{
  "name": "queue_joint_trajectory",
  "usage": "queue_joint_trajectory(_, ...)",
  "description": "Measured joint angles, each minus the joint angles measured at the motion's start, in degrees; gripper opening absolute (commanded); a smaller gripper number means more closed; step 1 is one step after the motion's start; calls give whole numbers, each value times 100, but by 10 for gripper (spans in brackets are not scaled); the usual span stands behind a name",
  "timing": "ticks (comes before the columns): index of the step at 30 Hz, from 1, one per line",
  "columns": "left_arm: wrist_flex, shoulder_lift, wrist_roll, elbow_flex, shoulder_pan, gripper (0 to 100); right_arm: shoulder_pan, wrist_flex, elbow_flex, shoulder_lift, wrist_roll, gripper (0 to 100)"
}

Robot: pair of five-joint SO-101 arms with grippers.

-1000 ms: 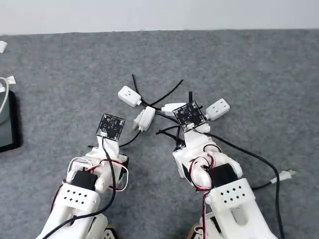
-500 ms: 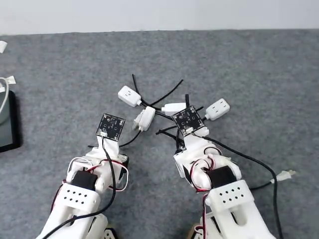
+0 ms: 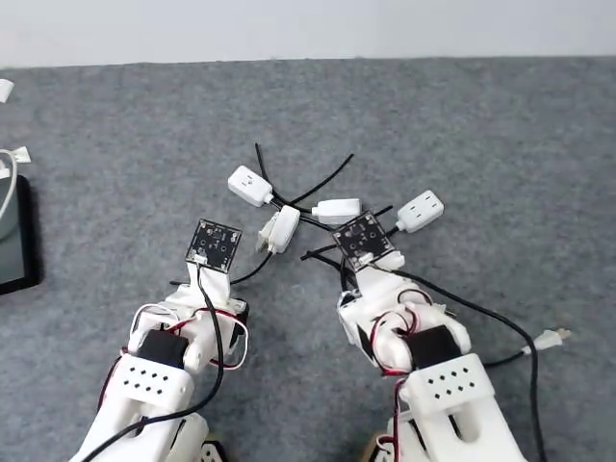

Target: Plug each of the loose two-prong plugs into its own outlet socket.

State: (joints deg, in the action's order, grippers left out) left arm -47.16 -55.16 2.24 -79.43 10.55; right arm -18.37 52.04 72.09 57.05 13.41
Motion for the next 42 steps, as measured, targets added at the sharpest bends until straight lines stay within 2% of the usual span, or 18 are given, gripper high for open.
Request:
queue_joint_trajectory(5,0,0,0,0,0,19,387,62,0,0,62,8)
queue_joint_trajectory(14,0,0,0,0,0,19,422,70,0,123,62,8)
queue_joint_trajectory(29,0,0,-9,0,0,19,123,844,782,2453,-246,8)
queue_joint_trajectory(35,0,0,-9,0,0,19,132,835,782,2259,-273,8)
queue_joint_trajectory(42,0,0,-9,0,0,19,123,580,237,985,-404,8)
